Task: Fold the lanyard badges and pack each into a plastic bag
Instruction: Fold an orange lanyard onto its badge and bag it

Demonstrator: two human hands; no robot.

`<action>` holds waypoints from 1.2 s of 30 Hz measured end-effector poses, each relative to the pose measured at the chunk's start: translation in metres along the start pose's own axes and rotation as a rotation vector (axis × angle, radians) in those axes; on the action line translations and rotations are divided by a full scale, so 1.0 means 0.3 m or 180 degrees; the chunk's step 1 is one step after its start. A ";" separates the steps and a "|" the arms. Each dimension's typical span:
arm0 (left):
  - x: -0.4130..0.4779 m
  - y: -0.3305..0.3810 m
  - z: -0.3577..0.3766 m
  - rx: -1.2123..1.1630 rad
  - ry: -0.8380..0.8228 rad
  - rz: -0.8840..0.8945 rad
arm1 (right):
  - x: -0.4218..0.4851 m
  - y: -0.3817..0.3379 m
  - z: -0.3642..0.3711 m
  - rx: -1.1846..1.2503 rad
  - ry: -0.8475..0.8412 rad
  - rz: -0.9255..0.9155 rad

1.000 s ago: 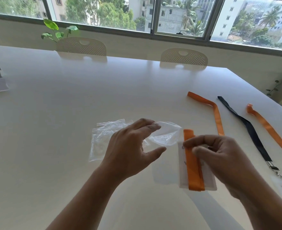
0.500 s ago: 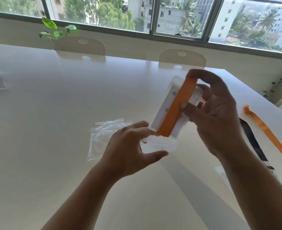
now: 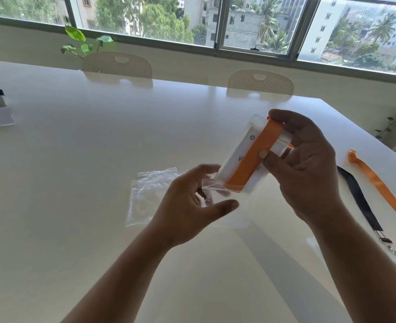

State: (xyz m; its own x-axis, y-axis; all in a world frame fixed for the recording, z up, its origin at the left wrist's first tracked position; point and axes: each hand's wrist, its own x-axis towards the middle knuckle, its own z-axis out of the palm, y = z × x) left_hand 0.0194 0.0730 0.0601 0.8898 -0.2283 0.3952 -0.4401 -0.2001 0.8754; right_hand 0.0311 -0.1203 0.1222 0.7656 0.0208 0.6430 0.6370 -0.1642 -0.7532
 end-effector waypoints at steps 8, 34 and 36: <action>0.005 0.014 0.000 -0.0836 0.0068 -0.0439 | -0.004 0.014 -0.004 -0.0017 -0.0130 -0.0039; -0.004 0.019 0.039 -0.1943 0.0700 -0.1176 | -0.076 0.064 0.050 -0.0605 -0.0855 0.0594; -0.004 0.019 0.048 -0.1865 0.0722 -0.1149 | -0.078 0.075 0.041 -0.0727 -0.0794 0.0583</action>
State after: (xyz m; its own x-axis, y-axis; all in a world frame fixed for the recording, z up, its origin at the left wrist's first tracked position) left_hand 0.0141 0.0585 0.0608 0.9986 -0.0285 0.0456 -0.0335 0.3324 0.9425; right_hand 0.0286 -0.1124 0.0886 0.8812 0.2054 0.4258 0.4726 -0.4025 -0.7840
